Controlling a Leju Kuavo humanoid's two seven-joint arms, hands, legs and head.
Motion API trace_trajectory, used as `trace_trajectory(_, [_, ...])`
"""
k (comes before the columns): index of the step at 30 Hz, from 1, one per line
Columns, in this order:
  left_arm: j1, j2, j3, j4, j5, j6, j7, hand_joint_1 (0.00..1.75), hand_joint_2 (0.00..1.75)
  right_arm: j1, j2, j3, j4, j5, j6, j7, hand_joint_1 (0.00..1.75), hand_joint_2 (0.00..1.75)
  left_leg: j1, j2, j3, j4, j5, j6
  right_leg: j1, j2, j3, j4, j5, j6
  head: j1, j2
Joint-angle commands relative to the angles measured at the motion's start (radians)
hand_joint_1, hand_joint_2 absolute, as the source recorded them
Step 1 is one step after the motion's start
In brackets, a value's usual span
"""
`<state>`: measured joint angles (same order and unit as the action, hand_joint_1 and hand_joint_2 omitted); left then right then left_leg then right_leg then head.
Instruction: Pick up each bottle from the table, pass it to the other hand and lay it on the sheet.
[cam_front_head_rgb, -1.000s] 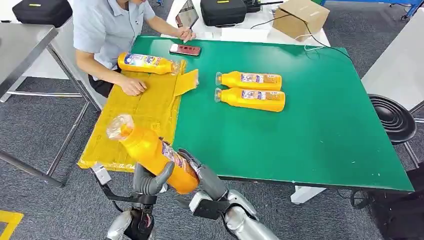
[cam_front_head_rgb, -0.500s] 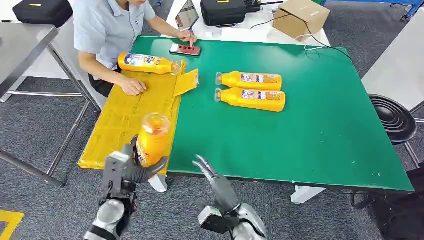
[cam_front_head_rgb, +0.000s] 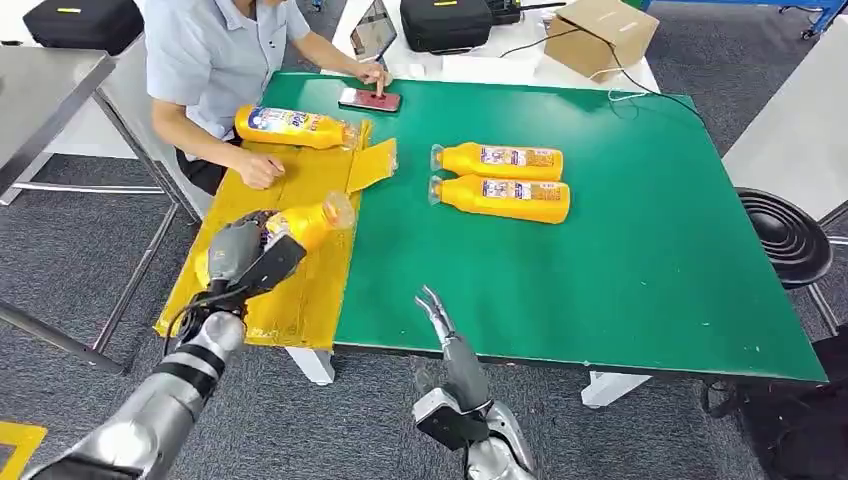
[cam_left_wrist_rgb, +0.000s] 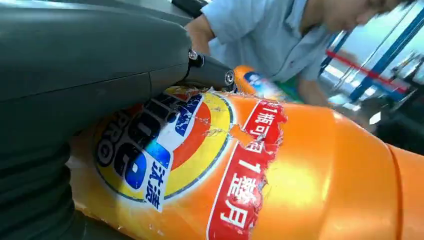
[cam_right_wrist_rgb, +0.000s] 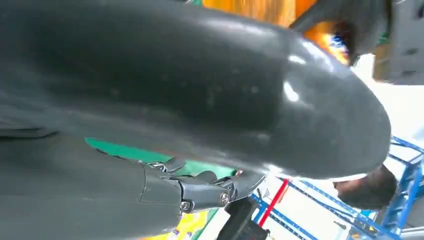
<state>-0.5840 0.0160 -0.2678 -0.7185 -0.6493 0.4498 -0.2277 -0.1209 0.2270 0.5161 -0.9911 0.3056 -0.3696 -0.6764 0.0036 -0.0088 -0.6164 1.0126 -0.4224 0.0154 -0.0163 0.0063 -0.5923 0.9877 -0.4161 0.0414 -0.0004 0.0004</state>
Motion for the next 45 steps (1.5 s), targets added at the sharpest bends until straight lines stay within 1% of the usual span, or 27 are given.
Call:
trace_trajectory(1, [-0.131, -0.017, -0.007, 0.285, -0.013, -0.001, 0.009, 1.75, 1.75, -0.037, -0.003, -0.001, 0.066, -0.005, 0.01, -0.004, 0.0, 0.0, 0.001, 0.0, 0.004, 0.0, -0.002, -0.001, 0.001, -0.001, 0.005, -0.001, -0.002, -0.002, 0.0, 0.0])
trace_trajectory(2, [-0.131, -0.017, -0.007, 0.285, -0.013, -0.001, 0.009, 1.75, 1.75, -0.037, -0.003, -0.001, 0.066, -0.005, 0.01, -0.004, 0.0, 0.0, 0.001, -0.001, 0.002, 0.0, -0.001, -0.001, 0.001, -0.001, 0.003, -0.001, -0.001, -0.001, 0.0, 0.0])
trace_trajectory(4, [-0.149, -0.029, -0.035, 0.336, -0.07, 0.011, 0.07, 1.75, 1.75, -0.039, -0.006, 0.006, 0.072, -0.001, 0.013, 0.004, 0.0, 0.0, 0.001, -0.001, 0.002, 0.0, -0.001, -0.001, 0.001, -0.002, 0.004, -0.001, -0.001, -0.002, 0.0, 0.0])
trace_trajectory(5, [-0.155, -0.039, -0.054, 0.366, -0.099, 0.001, 0.097, 1.75, 1.75, -0.039, -0.006, 0.009, 0.079, -0.002, 0.02, 0.005, 0.0, 0.0, 0.001, -0.001, 0.001, 0.0, -0.001, -0.001, 0.001, -0.002, 0.003, -0.001, -0.001, -0.001, 0.0, 0.0])
trace_trajectory(7, [-0.153, -0.064, -0.038, 0.408, -0.093, -0.042, 0.134, 1.75, 1.75, -0.044, -0.005, 0.01, 0.096, -0.005, 0.027, 0.011, 0.0, 0.0, 0.001, -0.002, 0.002, 0.0, -0.001, 0.0, 0.001, -0.003, 0.003, -0.001, -0.001, -0.001, 0.0, 0.0])
trace_trajectory(12, [-0.12, -0.084, -0.015, 0.434, -0.074, -0.089, 0.116, 1.75, 1.75, -0.057, -0.002, 0.009, 0.136, -0.007, 0.025, 0.007, 0.0, 0.0, 0.0, 0.0, 0.003, -0.001, -0.001, 0.0, 0.0, 0.0, 0.004, -0.002, -0.001, -0.001, 0.0, 0.0])
trace_trajectory(14, [-0.112, -0.085, -0.02, 0.435, -0.082, -0.081, 0.116, 1.75, 1.75, -0.058, 0.0, 0.007, 0.143, -0.009, 0.025, 0.005, 0.0, 0.0, 0.0, 0.0, 0.004, -0.002, -0.001, 0.0, 0.0, 0.0, 0.005, -0.002, -0.001, -0.001, 0.0, 0.0])
trace_trajectory(15, [-0.11, -0.086, -0.027, 0.438, -0.095, -0.073, 0.119, 1.59, 1.75, -0.059, 0.002, 0.004, 0.151, -0.014, 0.02, -0.001, 0.0, 0.0, -0.001, 0.0, 0.004, -0.002, -0.001, 0.0, -0.001, 0.0, 0.004, -0.002, -0.001, -0.001, -0.001, 0.0])
trace_trajectory(16, [-0.107, -0.085, -0.045, 0.441, -0.121, -0.065, 0.131, 1.03, 1.75, -0.058, 0.005, -0.001, 0.155, -0.019, 0.013, -0.011, 0.0, 0.0, 0.0, 0.001, 0.007, -0.003, -0.001, -0.001, 0.001, 0.0, 0.008, -0.003, -0.001, -0.002, 0.0, 0.0])
trace_trajectory(17, [-0.105, -0.084, -0.05, 0.444, -0.127, -0.069, 0.135, 0.28, 1.75, -0.056, 0.008, -0.007, 0.156, -0.026, 0.01, -0.015, 0.0, 0.0, 0.0, -0.001, 0.006, -0.002, -0.001, 0.0, 0.0, -0.001, 0.007, -0.003, -0.001, -0.001, 0.0, 0.0])
trace_trajectory(18, [-0.103, -0.084, -0.051, 0.445, -0.129, -0.07, 0.139, 0.0, 1.75, -0.056, 0.009, -0.008, 0.158, -0.028, 0.01, -0.016, 0.0, 0.0, -0.001, -0.001, 0.006, -0.002, -0.001, 0.0, 0.0, -0.001, 0.007, -0.002, -0.001, -0.001, 0.0, 0.0])
trace_trajectory(19, [-0.095, -0.081, -0.053, 0.442, -0.136, -0.067, 0.138, 0.0, 1.75, -0.055, 0.011, -0.014, 0.164, -0.034, 0.004, -0.022, 0.0, 0.0, 0.001, 0.0, 0.01, -0.003, -0.002, -0.001, 0.002, -0.001, 0.012, -0.004, -0.001, -0.003, 0.0, 0.0])
trace_trajectory(20, [-0.092, -0.082, -0.042, 0.44, -0.128, -0.073, 0.132, 0.0, 1.75, -0.055, 0.011, -0.017, 0.167, -0.038, 0.003, -0.022, 0.0, 0.0, 0.0, 0.0, 0.008, -0.002, -0.001, -0.001, 0.0, 0.0, 0.009, -0.003, -0.001, -0.001, -0.001, 0.0])
trace_trajectory(22, [-0.09, -0.083, -0.02, 0.433, -0.103, -0.096, 0.107, 0.0, 1.75, -0.052, 0.009, -0.019, 0.167, -0.041, -0.003, -0.022, 0.0, 0.0, 0.0, 0.001, 0.009, -0.002, -0.002, -0.001, 0.001, 0.001, 0.009, -0.003, -0.001, -0.002, -0.001, 0.0])
trace_trajectory(23, [-0.087, -0.089, 0.016, 0.421, -0.06, -0.122, 0.076, 0.0, 1.75, -0.051, 0.008, -0.022, 0.167, -0.042, -0.009, -0.022, 0.0, 0.0, 0.0, 0.002, 0.008, -0.002, -0.002, -0.001, 0.001, 0.001, 0.009, -0.003, -0.001, -0.002, 0.0, 0.0])
trace_trajectory(24, [-0.089, -0.094, 0.03, 0.412, -0.042, -0.134, 0.035, 0.0, 1.75, -0.05, 0.008, -0.024, 0.168, -0.047, -0.007, -0.022, 0.0, 0.0, -0.001, -0.001, 0.007, -0.002, -0.001, 0.0, 0.0, -0.001, 0.008, -0.002, -0.001, -0.001, 0.0, 0.0])
trace_trajectory(26, [-0.087, -0.099, 0.026, 0.392, -0.043, -0.117, -0.019, 0.0, 1.75, -0.048, 0.007, -0.024, 0.168, -0.05, -0.001, -0.022, 0.0, 0.0, 0.0, 0.0, 0.008, -0.002, -0.001, -0.001, 0.0, -0.001, 0.009, -0.003, -0.001, -0.002, -0.001, 0.0])
trace_trajectory(28, [-0.089, -0.105, 0.023, 0.387, -0.045, -0.117, -0.023, 0.0, 1.75, -0.047, 0.006, -0.025, 0.168, -0.053, 0.001, -0.022, 0.0, 0.0, 0.0, -0.002, 0.008, -0.001, -0.001, -0.001, 0.0, -0.001, 0.01, -0.002, -0.001, -0.001, 0.0, 0.0])
trace_trajectory(29, [-0.083, -0.11, 0.033, 0.366, -0.027, -0.117, -0.068, 0.0, 1.75, -0.046, 0.006, -0.026, 0.167, -0.054, -0.002, -0.022, 0.0, 0.0, 0.0, -0.001, 0.01, -0.002, -0.001, -0.001, 0.001, -0.001, 0.011, -0.003, -0.001, -0.002, 0.0, 0.0])
trace_trajectory(31, [-0.078, -0.116, 0.041, 0.351, -0.011, -0.124, -0.09, 0.0, 1.75, -0.045, 0.005, -0.027, 0.165, -0.055, -0.005, -0.022, 0.0, 0.0, 0.0, -0.001, 0.009, -0.001, -0.001, -0.001, 0.001, -0.001, 0.01, -0.002, 0.0, -0.002, 0.0, 0.0])
trace_trajectory(33, [-0.064, -0.131, 0.074, 0.3, 0.055, -0.137, -0.17, 0.0, 1.75, -0.039, 0.004, -0.034, 0.157, -0.06, -0.013, -0.022, 0.0, 0.0, 0.0, -0.001, 0.008, -0.001, -0.001, -0.001, 0.0, -0.002, 0.01, -0.002, -0.001, -0.002, 0.0, 0.0])
trace_trajectory(36, [-0.063, -0.133, 0.074, 0.292, 0.058, -0.14, -0.168, 0.0, 1.75, -0.038, 0.002, -0.034, 0.155, -0.061, -0.013, -0.022, 0.0, 0.0, 0.0, -0.002, 0.008, -0.001, -0.001, 0.0, 0.0, -0.003, 0.009, -0.002, -0.001, -0.001, 0.0, 0.0])
trace_trajectory(39, [-0.023, -0.156, 0.135, 0.163, 0.215, -0.143, -0.292, 0.0, 1.75, -0.029, -0.001, -0.035, 0.145, -0.06, -0.027, -0.022, 0.0, 0.0, 0.0, -0.001, 0.008, 0.0, -0.002, 0.0, 0.001, -0.001, 0.01, -0.002, -0.001, -0.001, 0.0, 0.0])
trace_trajectory(41, [0.01, -0.171, 0.147, 0.053, 0.28, -0.067, -0.353, 0.0, 1.75, -0.025, -0.002, -0.032, 0.143, -0.063, -0.035, -0.022, 0.0, 0.0, 0.0, -0.001, 0.007, -0.001, -0.001, 0.0, 0.0, -0.002, 0.008, -0.001, -0.001, -0.001, 0.0, 0.0])
trace_trajectory(43, [0.047, -0.187, 0.132, -0.102, 0.389, -0.028, -0.33, 0.0, 1.75, -0.028, -0.003, -0.029, 0.155, -0.067, -0.054, -0.022, 0.0, 0.0, 0.0, -0.002, 0.005, 0.0, -0.001, 0.0, 0.001, -0.003, 0.007, -0.001, -0.002, -0.001, 0.0, 0.0])
trace_trajectory(44, [0.062, -0.199, 0.139, -0.166, 0.475, -0.031, -0.359, 0.0, 1.75, -0.03, -0.005, -0.026, 0.155, -0.071, -0.064, -0.022, 0.0, 0.0, 0.001, -0.004, 0.005, 0.001, -0.002, 0.0, 0.001, -0.005, 0.008, -0.001, -0.003, -0.002, 0.0, 0.0])
trace_trajectory(45, [0.074, -0.197, 0.122, -0.213, 0.503, -0.025, -0.355, 0.0, 1.75, -0.031, -0.006, -0.022, 0.155, -0.074, -0.069, -0.022, 0.0, 0.0, 0.0, -0.003, 0.003, 0.001, -0.001, 0.0, 0.0, -0.003, 0.004, -0.001, -0.001, -0.001, 0.0, 0.0])
